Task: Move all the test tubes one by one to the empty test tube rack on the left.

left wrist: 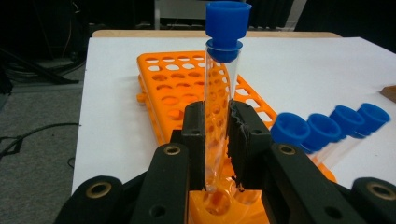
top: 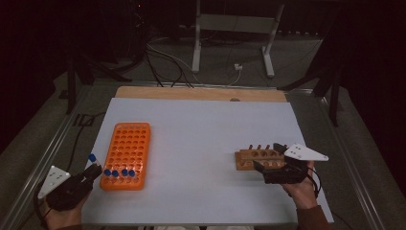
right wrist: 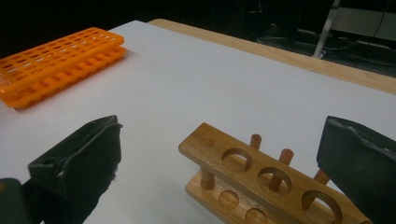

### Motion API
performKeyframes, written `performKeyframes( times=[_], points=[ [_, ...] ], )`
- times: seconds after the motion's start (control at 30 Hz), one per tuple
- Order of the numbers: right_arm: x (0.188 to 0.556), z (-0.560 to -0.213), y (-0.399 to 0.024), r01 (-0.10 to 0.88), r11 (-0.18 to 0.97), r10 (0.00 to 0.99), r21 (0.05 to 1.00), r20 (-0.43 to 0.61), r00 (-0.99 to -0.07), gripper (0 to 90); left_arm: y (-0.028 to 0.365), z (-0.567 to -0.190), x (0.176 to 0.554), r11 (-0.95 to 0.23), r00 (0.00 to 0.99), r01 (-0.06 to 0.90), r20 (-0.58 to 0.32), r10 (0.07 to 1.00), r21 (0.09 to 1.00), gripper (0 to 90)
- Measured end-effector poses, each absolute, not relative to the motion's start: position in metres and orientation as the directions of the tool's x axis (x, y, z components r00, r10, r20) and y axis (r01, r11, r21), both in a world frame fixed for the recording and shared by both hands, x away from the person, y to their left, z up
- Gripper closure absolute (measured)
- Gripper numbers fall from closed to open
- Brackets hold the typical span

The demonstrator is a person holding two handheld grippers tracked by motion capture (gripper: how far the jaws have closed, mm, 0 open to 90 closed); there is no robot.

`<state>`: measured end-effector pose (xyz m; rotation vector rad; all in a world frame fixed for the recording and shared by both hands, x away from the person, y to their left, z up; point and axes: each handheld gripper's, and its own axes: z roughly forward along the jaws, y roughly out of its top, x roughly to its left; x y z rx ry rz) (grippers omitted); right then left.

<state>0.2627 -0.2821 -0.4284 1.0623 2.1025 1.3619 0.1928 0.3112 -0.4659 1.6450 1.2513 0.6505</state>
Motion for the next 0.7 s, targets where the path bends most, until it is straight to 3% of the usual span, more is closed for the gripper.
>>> performKeyframes(
  times=[0.7],
  points=[
    [0.263, -0.430, -0.280, 0.374, 0.236, 0.777, 0.897, 0.057, -0.626, 0.0, 0.304, -0.484, 0.195, -0.193, 0.378, 0.578, -0.050, 0.925, 0.793, 78.7]
  ],
)
